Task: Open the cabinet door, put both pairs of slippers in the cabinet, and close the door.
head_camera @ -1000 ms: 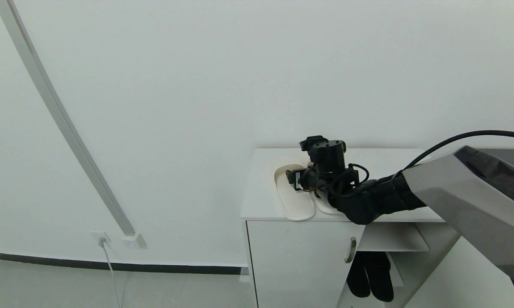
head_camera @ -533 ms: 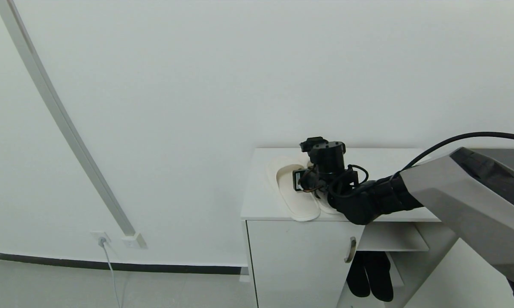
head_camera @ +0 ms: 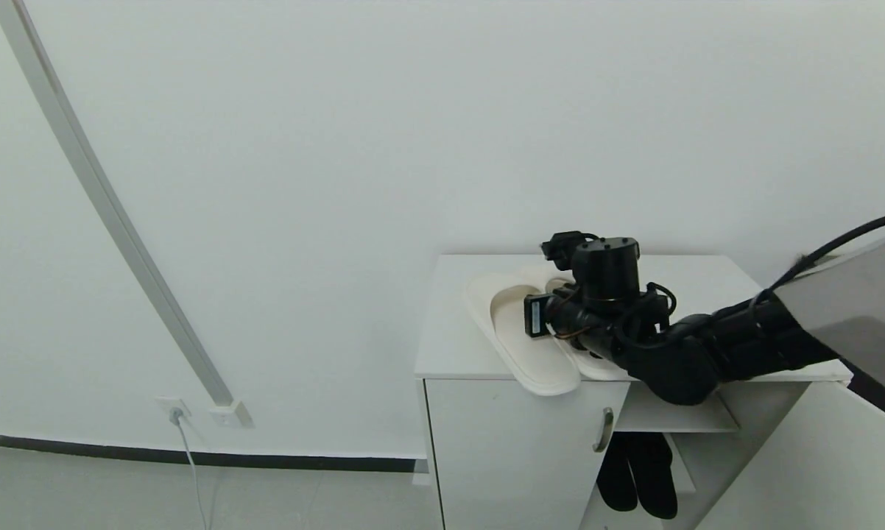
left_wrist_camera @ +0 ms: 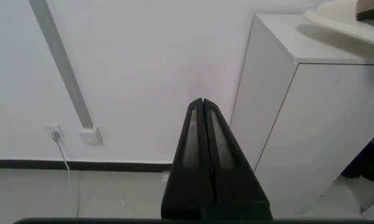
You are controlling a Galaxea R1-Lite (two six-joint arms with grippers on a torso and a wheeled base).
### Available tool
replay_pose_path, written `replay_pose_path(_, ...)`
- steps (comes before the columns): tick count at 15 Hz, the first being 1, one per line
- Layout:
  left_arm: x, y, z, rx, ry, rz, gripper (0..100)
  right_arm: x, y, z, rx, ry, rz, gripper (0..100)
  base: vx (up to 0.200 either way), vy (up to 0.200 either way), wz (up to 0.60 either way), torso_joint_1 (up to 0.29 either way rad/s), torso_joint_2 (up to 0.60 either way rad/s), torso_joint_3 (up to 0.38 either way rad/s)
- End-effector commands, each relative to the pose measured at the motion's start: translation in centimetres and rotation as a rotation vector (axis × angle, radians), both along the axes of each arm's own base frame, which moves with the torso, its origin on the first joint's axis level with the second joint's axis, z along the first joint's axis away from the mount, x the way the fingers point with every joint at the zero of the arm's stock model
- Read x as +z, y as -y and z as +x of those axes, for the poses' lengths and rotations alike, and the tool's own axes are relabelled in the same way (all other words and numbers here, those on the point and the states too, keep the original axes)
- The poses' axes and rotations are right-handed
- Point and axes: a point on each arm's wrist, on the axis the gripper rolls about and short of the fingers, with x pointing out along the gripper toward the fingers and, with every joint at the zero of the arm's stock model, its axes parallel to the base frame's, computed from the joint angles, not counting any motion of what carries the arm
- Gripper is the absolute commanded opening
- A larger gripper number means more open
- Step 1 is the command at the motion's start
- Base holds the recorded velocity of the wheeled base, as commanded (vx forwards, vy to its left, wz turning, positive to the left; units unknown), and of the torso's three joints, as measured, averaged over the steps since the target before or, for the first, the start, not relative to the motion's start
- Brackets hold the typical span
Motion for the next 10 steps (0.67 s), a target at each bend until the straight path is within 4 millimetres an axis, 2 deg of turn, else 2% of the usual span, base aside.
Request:
replay_pose_path(1, 0.0, 0.0, 0.0, -0.001, -0.001, 0.001, 0, 3.2, 3.1, -4.9, 0.077, 0.035, 0.044, 0, 0.000, 0.000, 0.00, 0.000, 0.00, 0.000)
replay_pose_path(4, 0.0, 0.0, 0.0, -0.001, -0.001, 0.003, 0, 4.4, 6.9, -10.7, 0.192, 0.015, 0.062, 0, 0.000, 0.000, 0.00, 0.000, 0.00, 0.000)
replay_pose_path(6, 0.0, 0.0, 0.0, -0.001, -0.001, 0.006, 0, 4.6, 9.0, -13.7, 0.261, 0.006, 0.078, 0, 0.000, 0.000, 0.00, 0.000, 0.00, 0.000)
replay_pose_path(8, 0.0, 0.0, 0.0, -0.004, 0.001, 0.006, 0, 4.7, 10.0, -15.4, 0.346, 0.003, 0.097, 0, 0.000, 0.000, 0.00, 0.000, 0.00, 0.000)
replay_pose_path(10, 0.0, 0.0, 0.0, -0.006, -0.002, 0.006, 0, 4.5, 9.8, -15.4, 0.357, -0.014, 0.078, 0, 0.000, 0.000, 0.00, 0.000, 0.00, 0.000)
